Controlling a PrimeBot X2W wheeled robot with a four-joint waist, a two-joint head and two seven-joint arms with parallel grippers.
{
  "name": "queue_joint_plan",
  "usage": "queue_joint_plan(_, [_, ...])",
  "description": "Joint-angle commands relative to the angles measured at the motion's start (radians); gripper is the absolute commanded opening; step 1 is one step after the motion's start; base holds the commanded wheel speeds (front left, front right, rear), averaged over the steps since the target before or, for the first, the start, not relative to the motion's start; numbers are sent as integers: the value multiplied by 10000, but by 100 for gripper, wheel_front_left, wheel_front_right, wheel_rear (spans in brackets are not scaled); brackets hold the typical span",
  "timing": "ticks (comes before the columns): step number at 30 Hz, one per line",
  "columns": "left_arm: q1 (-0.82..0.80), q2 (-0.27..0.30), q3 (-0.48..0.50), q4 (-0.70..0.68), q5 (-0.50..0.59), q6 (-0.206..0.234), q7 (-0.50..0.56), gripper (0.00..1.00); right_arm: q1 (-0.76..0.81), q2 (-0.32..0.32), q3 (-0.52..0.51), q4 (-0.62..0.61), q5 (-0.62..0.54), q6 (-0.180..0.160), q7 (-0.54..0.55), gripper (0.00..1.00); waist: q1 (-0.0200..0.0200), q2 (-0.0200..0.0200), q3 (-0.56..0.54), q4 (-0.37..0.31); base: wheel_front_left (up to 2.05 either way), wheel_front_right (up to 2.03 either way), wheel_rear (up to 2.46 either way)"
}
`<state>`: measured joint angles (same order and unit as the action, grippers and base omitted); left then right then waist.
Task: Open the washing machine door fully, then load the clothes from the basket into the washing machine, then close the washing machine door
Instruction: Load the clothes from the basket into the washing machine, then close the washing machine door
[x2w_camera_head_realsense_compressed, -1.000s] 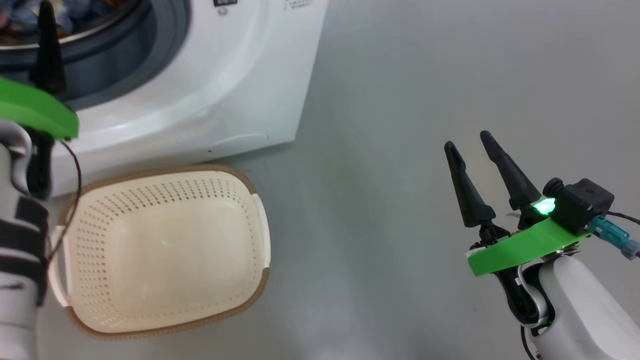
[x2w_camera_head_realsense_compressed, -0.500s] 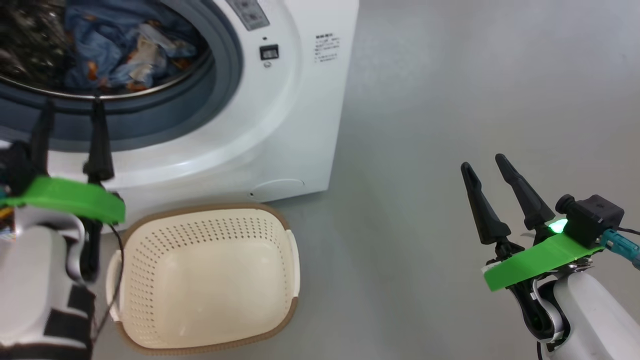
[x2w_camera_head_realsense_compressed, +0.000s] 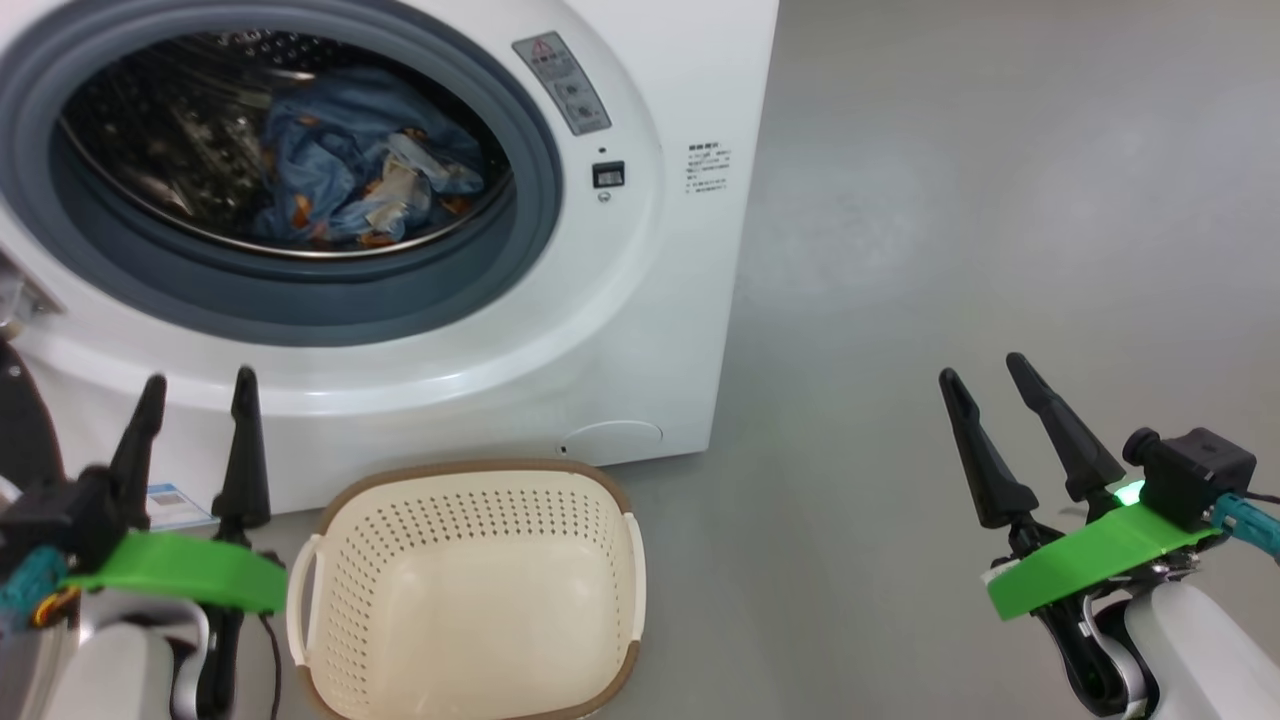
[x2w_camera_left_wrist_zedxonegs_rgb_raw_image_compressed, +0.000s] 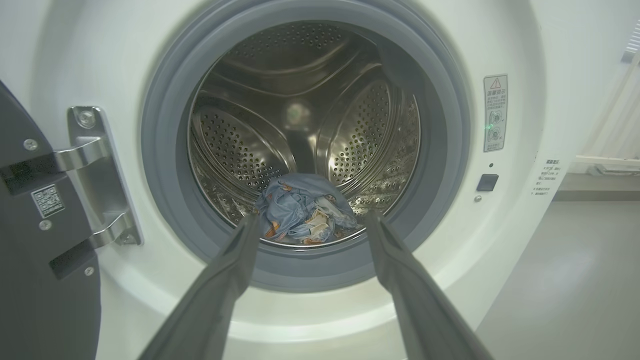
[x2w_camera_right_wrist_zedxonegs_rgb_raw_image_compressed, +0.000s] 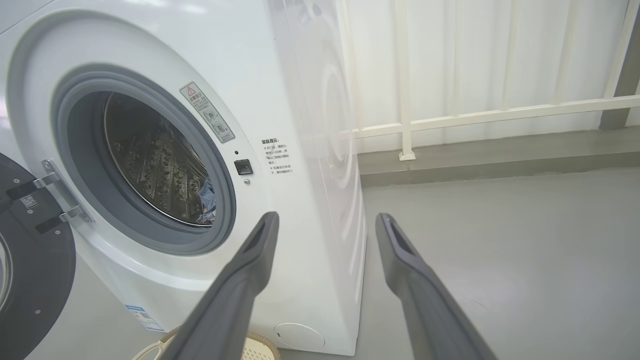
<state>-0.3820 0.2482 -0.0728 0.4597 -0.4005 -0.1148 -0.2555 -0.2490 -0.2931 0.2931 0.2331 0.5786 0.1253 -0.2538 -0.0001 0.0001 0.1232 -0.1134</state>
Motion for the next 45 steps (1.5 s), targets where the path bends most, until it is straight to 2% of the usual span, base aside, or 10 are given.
queue_joint_plan(1, [79,271,418,-384,-8,-2,-62,100,187,-227,183,-200,163,54,-80,100,1,-1,-252,161,0,0,0])
queue_joint_plan(8, [1286,210,626,-1045,-331,138,-8,100,426,-333,211,-189,261,54,-80,100,1,-1,-659,229,0,0,0])
queue_joint_plan(21, [2924,93,722,-2480,-374,741,91,100,707,-535,79,-262,364,54,-80,100,1,-1,-985,331,0,0,0])
queue_joint_plan(45, [3152,438,446,-2940,-148,860,196,100,653,-422,38,-299,314,54,-80,100,1,-1,-828,427,0,0,0])
